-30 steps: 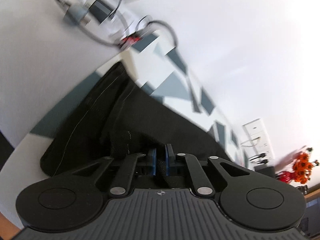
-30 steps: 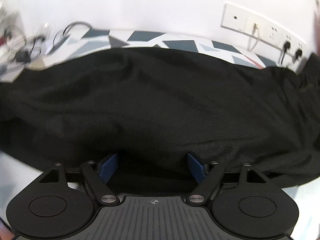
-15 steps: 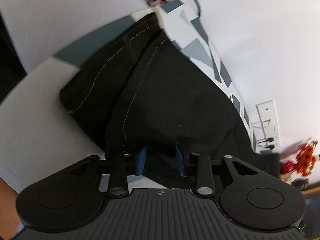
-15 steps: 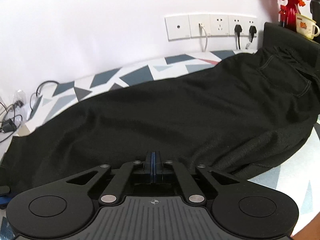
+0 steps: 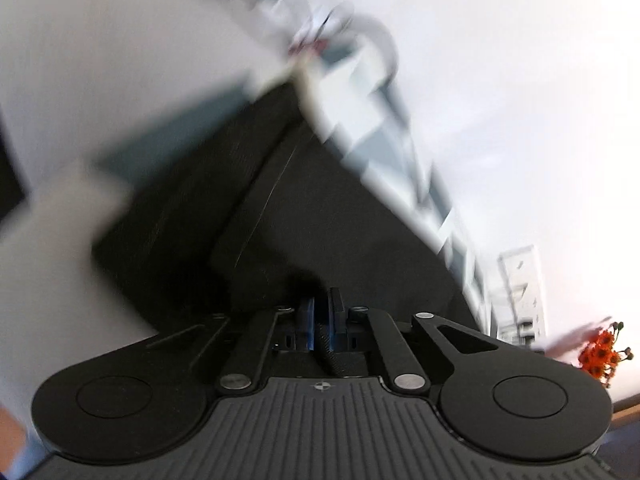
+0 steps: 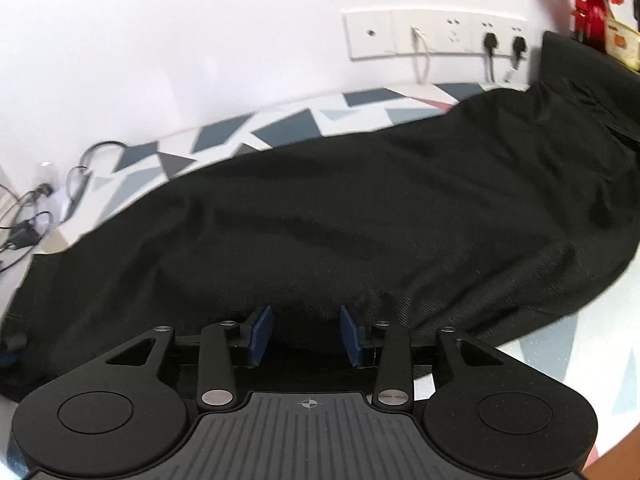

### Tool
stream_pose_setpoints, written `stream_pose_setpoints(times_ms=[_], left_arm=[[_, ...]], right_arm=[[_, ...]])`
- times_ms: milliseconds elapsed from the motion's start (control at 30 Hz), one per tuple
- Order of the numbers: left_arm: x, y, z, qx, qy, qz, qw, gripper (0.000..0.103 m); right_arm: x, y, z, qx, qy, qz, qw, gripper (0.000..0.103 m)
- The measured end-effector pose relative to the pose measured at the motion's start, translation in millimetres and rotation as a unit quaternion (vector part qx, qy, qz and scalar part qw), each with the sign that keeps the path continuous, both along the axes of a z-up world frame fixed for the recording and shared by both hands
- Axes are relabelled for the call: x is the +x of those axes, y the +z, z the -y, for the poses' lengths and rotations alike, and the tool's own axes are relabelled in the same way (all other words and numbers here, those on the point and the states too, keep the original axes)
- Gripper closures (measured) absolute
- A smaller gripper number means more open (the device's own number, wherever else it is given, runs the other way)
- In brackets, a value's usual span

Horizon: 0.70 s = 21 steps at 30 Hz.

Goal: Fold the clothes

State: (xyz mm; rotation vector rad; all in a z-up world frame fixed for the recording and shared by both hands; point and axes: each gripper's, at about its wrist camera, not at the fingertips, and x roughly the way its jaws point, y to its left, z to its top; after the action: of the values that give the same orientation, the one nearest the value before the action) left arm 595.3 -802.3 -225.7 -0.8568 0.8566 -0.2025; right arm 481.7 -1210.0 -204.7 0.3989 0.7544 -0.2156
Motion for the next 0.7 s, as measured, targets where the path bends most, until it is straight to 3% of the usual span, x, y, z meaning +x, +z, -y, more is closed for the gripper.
stream_pose_setpoints(times_ms=[100, 267, 300, 367, 433, 467, 533, 600, 700], left_arm=[[3, 41, 4, 0.025, -0.017, 0.086, 0.9958, 0.098], [4, 45, 11, 0.038, -0.037, 0.073, 0.9960, 0.094], [4, 40, 11, 0.038, -0.037, 0.058, 0.9969, 0.091], [6, 6, 3, 0.022, -0.020, -0.019, 0.9994, 0.088], [4, -22, -6, -0.001, 0.000, -0.078, 0.9969, 0.087], [3, -31, -11, -0.009, 0.008, -0.098, 0.9951, 0.082], [1, -41, -17, -0.029, 0.018, -0.109, 0.9935, 0.080], [3, -42, -20, -0.034, 0.021, -0.104, 0.9937, 0.072], [10, -39, -21, -0.030, 0.031, -0.091, 0.9949, 0.059]], right_arm=[[1, 4, -4, -0.018, 0.009, 0.006, 1.000, 0.065], [6, 4, -20, -0.055, 0.052, 0.005, 0.997, 0.054], [7, 2, -26, -0.064, 0.068, 0.001, 0.996, 0.046], [10, -5, -40, -0.086, 0.105, -0.014, 0.991, 0.040], [10, -14, -59, -0.127, 0.141, -0.031, 0.981, 0.038], [10, -17, -68, -0.145, 0.157, -0.033, 0.976, 0.038], [9, -22, -84, -0.178, 0.190, -0.032, 0.965, 0.037], [10, -24, -96, -0.202, 0.211, -0.030, 0.956, 0.036], [18, -26, -101, -0.208, 0.218, -0.030, 0.953, 0.036]])
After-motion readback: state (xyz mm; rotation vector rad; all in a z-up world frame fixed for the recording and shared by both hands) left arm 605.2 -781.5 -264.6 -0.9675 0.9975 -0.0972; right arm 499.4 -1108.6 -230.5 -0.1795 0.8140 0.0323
